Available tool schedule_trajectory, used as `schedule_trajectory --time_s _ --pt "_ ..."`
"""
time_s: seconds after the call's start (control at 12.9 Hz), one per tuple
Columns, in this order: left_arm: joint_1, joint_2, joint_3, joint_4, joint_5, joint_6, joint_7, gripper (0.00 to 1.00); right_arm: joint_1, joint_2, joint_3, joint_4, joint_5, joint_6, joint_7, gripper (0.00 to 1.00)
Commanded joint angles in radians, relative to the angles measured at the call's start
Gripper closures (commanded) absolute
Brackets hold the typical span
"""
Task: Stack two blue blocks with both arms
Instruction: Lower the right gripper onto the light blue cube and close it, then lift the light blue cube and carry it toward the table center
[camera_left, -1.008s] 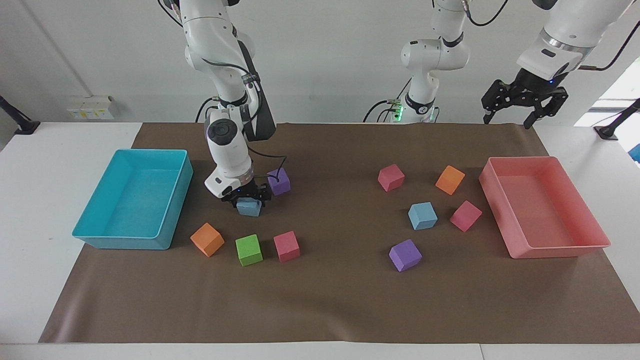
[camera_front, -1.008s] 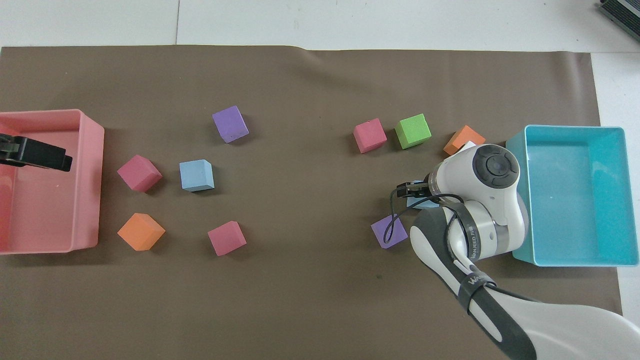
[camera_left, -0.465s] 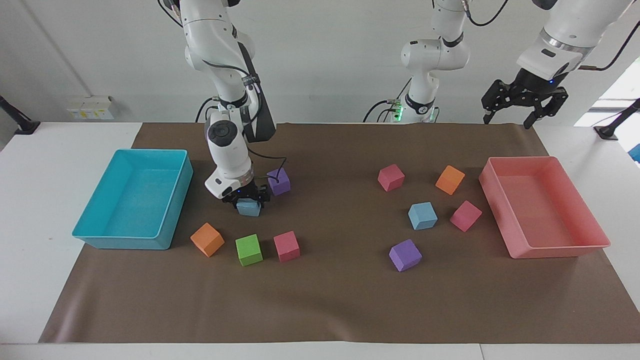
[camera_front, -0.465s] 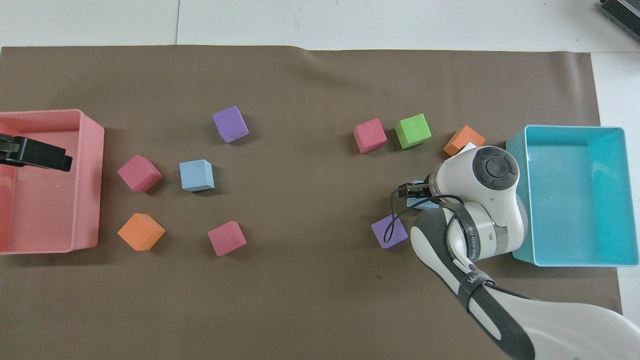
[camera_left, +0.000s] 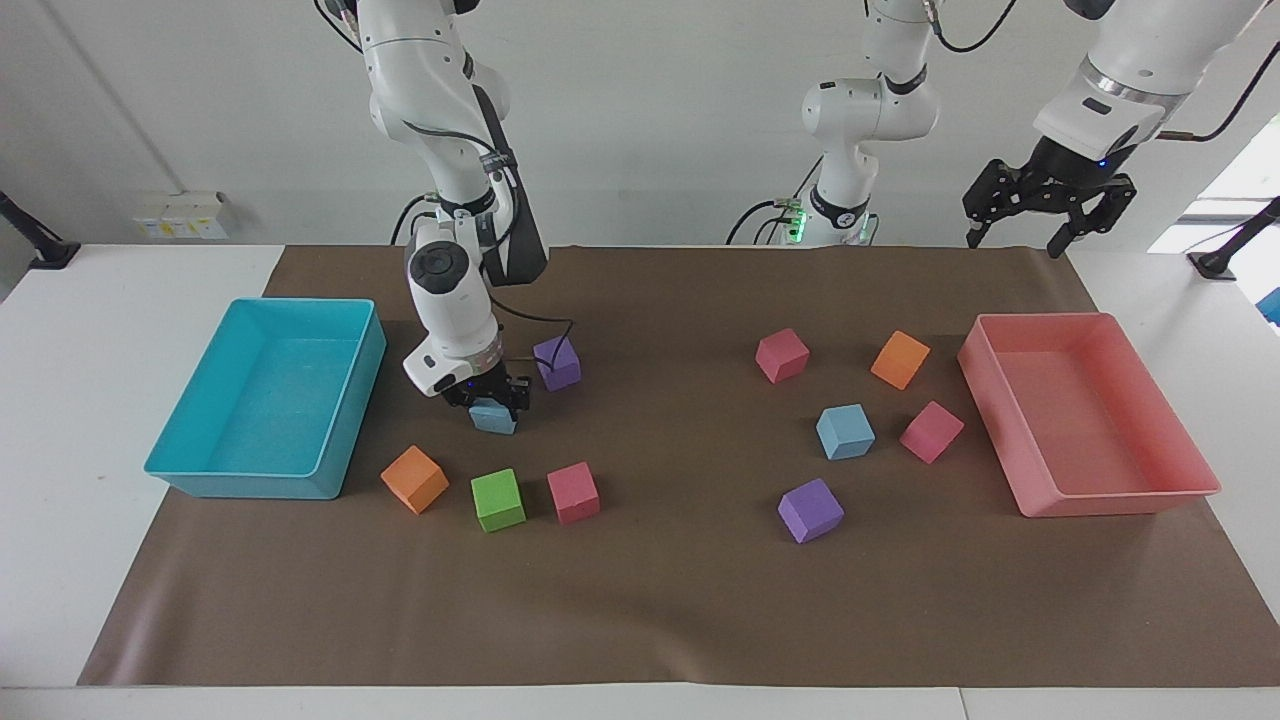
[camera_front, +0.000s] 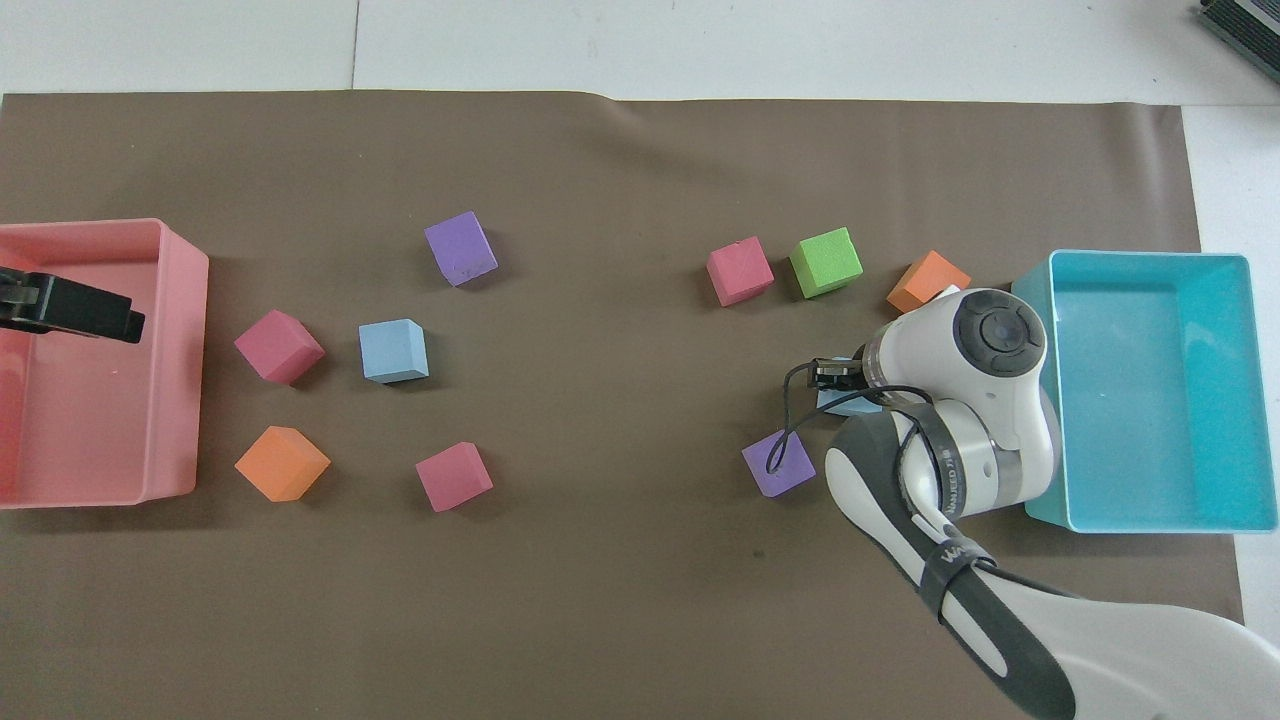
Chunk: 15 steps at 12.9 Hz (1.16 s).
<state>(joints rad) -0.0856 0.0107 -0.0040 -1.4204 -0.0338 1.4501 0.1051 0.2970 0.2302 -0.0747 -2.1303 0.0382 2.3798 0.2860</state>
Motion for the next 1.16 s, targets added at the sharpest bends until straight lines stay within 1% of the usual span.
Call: schedule_trajectory --time_s 0.0,0.31,0.47,0.62,0.7,1.01,1.08 --pt "0.009 -0.020 -0.004 -0.023 -0.002 0.001 -0.008 0.00 -0.009 -0.038 0.004 0.055 0.005 -0.095 0.012 1.00" --pt "0.009 -0.020 -0.004 -0.023 -0.002 0.001 -0.008 0.00 -0.006 -0.130 0.004 0.073 0.003 -0.201 0.012 1.00" --pt "0.009 -0.020 -0.004 -0.023 -0.002 0.001 -0.008 0.00 0.001 -0.161 0.004 0.113 -0.007 -0.282 0.010 1.00" --pt "0.007 -0.020 -0.004 -0.023 -0.002 0.001 -0.008 0.00 0.007 -0.157 0.009 0.185 -0.017 -0.361 0.012 1.00" --pt "0.009 -0.020 -0.004 -0.023 -0.002 0.001 -0.008 0.00 0.014 -0.151 0.010 0.205 -0.024 -0.376 0.012 1.00" --pt "0.007 -0.020 -0.004 -0.023 -0.002 0.001 -0.008 0.00 0.094 -0.137 0.012 0.237 -0.012 -0.360 0.021 1.00" --pt "0.007 -0.020 -0.004 -0.023 -0.002 0.001 -0.008 0.00 0.109 -0.121 0.012 0.272 -0.011 -0.370 0.027 1.00"
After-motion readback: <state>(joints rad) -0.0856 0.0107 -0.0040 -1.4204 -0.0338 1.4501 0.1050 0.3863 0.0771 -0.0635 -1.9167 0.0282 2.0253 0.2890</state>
